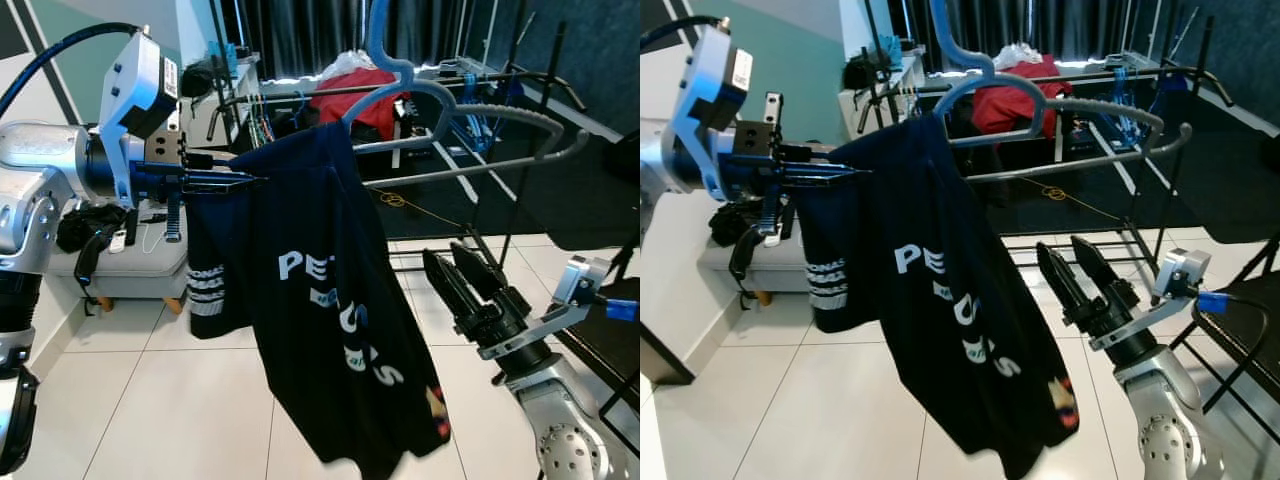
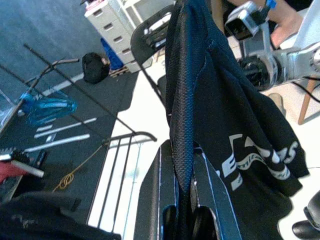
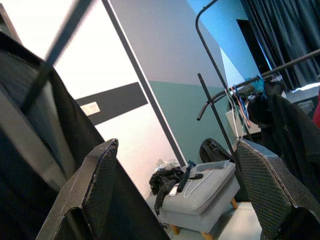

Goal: Hang hanger

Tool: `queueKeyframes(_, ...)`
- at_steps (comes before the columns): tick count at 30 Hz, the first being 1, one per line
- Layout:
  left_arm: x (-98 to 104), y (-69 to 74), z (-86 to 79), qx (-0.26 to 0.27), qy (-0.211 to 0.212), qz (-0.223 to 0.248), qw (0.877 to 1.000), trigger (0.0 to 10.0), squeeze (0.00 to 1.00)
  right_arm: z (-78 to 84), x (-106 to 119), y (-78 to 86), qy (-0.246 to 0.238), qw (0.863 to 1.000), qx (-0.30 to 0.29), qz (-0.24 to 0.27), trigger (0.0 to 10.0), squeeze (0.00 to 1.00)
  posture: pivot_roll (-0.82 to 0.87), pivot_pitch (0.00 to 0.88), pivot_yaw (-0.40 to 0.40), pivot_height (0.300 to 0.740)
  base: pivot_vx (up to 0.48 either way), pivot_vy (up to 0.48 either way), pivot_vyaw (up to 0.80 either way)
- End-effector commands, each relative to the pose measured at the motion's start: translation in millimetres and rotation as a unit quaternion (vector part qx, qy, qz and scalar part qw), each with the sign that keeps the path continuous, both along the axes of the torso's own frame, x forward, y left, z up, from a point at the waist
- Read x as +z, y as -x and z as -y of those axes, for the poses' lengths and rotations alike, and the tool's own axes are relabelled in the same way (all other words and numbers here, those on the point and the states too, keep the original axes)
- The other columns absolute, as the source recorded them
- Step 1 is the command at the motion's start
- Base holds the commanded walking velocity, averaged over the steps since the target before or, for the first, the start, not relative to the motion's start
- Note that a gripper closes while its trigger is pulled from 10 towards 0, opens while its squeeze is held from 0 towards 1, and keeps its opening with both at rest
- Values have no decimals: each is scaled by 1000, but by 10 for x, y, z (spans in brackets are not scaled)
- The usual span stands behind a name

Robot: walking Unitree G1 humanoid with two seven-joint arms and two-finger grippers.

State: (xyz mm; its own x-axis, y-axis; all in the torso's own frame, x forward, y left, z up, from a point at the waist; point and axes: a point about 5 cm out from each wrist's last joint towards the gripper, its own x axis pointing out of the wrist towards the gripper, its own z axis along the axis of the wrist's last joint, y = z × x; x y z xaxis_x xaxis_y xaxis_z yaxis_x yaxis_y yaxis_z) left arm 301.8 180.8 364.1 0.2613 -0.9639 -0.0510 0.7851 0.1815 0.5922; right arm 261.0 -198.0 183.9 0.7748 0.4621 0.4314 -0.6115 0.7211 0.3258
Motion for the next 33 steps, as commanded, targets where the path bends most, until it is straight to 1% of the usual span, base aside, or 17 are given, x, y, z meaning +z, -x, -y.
queueKeyframes(1,83,58,-9,-5,20,15,1000,10000,0,-157,-70,22,15,999,36,-16,10000,0,-91,0,60,740,0,0,0)
queueKeyframes(2,83,58,-9,-5,20,15,1000,10000,0,-157,-70,22,15,999,36,-16,10000,0,-91,0,60,740,0,0,0)
queueKeyframes(3,90,74,19,-9,20,17,1000,10000,0,-331,-107,134,54,993,106,-13,10000,0,-89,0,57,740,0,0,0)
queueKeyframes(4,90,74,19,-9,20,17,1000,10000,0,-331,-107,134,54,993,106,-13,10000,0,-89,0,57,740,0,0,0)
queueKeyframes(5,91,80,27,-9,21,17,1000,10000,0,-386,-128,178,72,989,129,-15,10000,0,-89,0,57,740,0,0,0)
queueKeyframes(7,91,80,27,-9,21,17,1000,10000,0,-386,-128,178,72,989,129,-15,10000,0,-89,0,57,740,0,0,0)
queueKeyframes(9,83,87,41,-9,21,17,1000,10000,0,-401,-157,180,97,986,130,-25,10000,0,-95,0,54,740,0,0,0)
queueKeyframes(16,51,97,80,-14,20,15,1000,10000,0,-339,-65,96,90,991,95,-16,10000,0,-97,0,52,740,0,0,0)
queueKeyframes(18,51,97,80,-14,20,15,1000,10000,0,-339,-65,96,90,991,95,-16,10000,0,-97,0,52,740,0,0,0)
queueKeyframes(22,25,99,108,-16,19,12,1000,10000,0,-342,82,96,99,990,94,19,10000,0,-101,0,52,740,0,0,0)
queueKeyframes(25,25,99,108,-16,19,12,1000,10000,0,-342,82,96,99,990,94,19,10000,0,-101,0,52,740,0,0,0)
queueKeyframes(27,10,98,123,-17,19,10,1000,10000,0,-359,161,115,95,989,103,36,10000,0,-100,0,51,740,0,0,0)
queueKeyframes(28,-10,92,138,-16,20,7,1000,10000,0,-407,254,180,87,986,133,58,10000,0,-102,0,52,740,0,0,0)
queueKeyframes(30,-10,92,138,-16,20,7,1000,10000,0,-407,254,180,87,986,133,58,10000,0,-102,0,52,740,0,0,0)
queueKeyframes(31,-26,89,155,-15,21,4,1000,10000,0,-461,302,249,91,979,165,73,10000,0,-105,0,53,740,0,0,0)
queueKeyframes(32,-26,89,155,-15,21,4,1000,10000,0,-461,302,249,91,979,165,73,10000,0,-105,0,53,740,0,0,0)
queueKeyframes(33,-38,86,170,-15,21,3,1000,10000,0,-501,323,298,98,974,188,81,10000,0,-106,0,52,740,0,0,0)
